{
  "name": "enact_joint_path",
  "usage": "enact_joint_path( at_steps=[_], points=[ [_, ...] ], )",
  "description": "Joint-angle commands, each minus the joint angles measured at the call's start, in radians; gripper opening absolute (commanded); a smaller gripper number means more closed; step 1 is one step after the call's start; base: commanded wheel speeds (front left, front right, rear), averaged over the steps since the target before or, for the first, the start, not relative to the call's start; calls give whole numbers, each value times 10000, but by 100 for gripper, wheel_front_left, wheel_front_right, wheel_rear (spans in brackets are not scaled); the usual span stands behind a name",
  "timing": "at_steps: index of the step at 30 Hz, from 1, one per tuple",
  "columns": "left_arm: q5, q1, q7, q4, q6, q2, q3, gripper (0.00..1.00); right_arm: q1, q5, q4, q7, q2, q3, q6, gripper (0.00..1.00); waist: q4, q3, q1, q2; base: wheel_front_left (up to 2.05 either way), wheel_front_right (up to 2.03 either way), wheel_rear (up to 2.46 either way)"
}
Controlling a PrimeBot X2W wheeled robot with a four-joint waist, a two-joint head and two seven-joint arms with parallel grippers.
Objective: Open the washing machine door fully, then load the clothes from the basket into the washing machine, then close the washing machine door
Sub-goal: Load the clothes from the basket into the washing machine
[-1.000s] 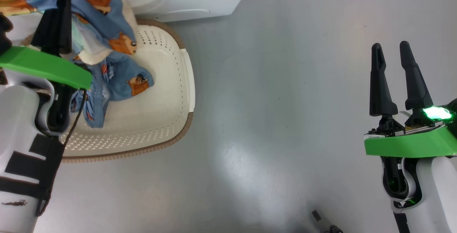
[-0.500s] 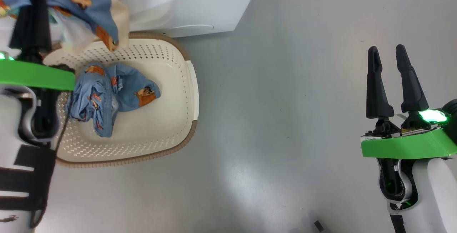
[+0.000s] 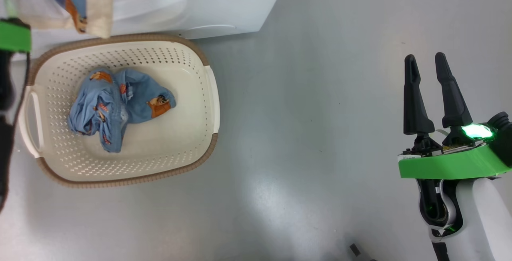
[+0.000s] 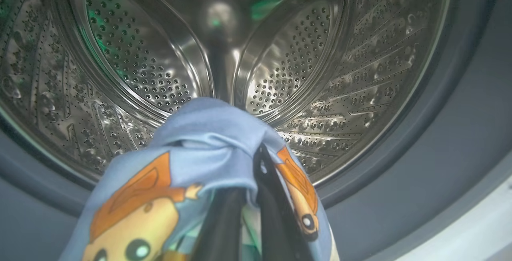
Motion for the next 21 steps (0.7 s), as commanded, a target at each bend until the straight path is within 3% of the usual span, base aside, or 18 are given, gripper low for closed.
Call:
enact_joint_path(
  at_steps=[1,14,21],
  points=[
    [205,-548,-51,328,4,566,155,0,222,140,-197,-78,5,203,58,100,-75,61,0,0,0,0,0],
    [808,-2478,-51,2802,4,543,-609,0,209,162,-185,-78,67,371,58,100,-470,120,0,0,0,0,0],
    [2361,-3233,-51,2390,99,691,770,0,207,183,-217,-78,97,385,58,100,-733,225,0,0,0,0,0]
  ],
)
